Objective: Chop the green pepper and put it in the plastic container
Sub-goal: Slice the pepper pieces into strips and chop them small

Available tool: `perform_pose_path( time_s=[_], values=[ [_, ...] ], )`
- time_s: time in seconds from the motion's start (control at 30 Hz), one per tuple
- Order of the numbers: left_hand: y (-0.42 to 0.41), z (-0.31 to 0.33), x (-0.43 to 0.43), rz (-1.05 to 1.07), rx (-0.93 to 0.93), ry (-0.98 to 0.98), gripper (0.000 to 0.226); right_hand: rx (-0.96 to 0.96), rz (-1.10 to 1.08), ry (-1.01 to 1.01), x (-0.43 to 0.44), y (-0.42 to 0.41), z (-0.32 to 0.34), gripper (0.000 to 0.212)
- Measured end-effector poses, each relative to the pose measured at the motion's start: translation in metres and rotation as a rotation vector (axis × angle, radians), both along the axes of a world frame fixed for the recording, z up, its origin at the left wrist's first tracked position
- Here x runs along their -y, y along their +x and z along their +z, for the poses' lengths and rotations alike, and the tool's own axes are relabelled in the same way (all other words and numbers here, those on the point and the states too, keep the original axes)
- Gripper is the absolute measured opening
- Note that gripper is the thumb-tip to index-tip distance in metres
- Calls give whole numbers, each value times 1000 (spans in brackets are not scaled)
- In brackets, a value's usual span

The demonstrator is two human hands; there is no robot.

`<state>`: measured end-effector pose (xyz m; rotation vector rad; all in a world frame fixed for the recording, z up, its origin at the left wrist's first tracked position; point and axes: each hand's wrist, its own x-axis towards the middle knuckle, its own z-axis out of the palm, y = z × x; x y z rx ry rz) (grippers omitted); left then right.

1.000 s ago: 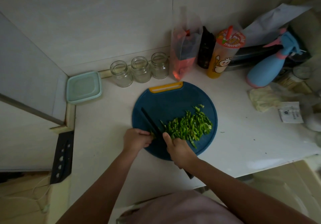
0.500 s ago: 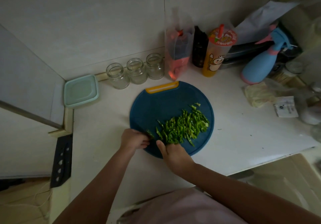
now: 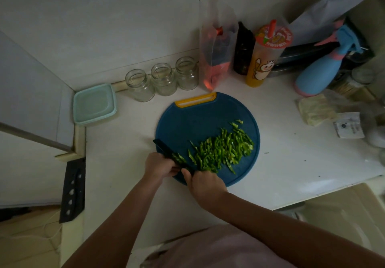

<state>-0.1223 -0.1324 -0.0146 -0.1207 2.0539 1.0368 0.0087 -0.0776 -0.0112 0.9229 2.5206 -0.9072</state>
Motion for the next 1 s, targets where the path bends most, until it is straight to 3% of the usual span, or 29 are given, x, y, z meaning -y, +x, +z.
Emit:
perform_pose_path(
  time_s=[0.17, 0.3, 0.4, 0.53, 0.63, 0.67, 0.73, 0.77, 0.8, 1.0],
  values=[
    [0, 0, 0, 0, -33, -28, 18, 48, -31, -35, 1, -24, 8, 63],
    [3, 1, 3, 5, -29, -13, 15, 21, -262, -243, -7, -37, 11, 43],
    [4, 0, 7, -34, 0, 5, 14, 65, -243, -293, -16, -27, 20, 63],
    [5, 6, 10, -71, 56, 16, 22, 38, -336, -394, -21, -8, 24, 66],
    [4, 10, 5, -89, 68, -6, 20, -1, -261, -400, -28, 0, 4, 74],
    [4, 11, 4, -95, 68, -19, 18, -85, -269, -370, -26, 4, 2, 69],
    [4, 12, 1, -112, 70, -41, 15, -159, -273, -404, -23, 5, 13, 37],
    [4, 12, 0, -122, 71, -47, 14, -160, -243, -316, -21, 8, 14, 51],
    [4, 12, 0, -127, 70, -52, 13, -114, -208, -361, -19, 9, 14, 61],
    [3, 12, -1, -174, 35, -74, 13, -94, -133, -325, -17, 11, 16, 54]
  ],
)
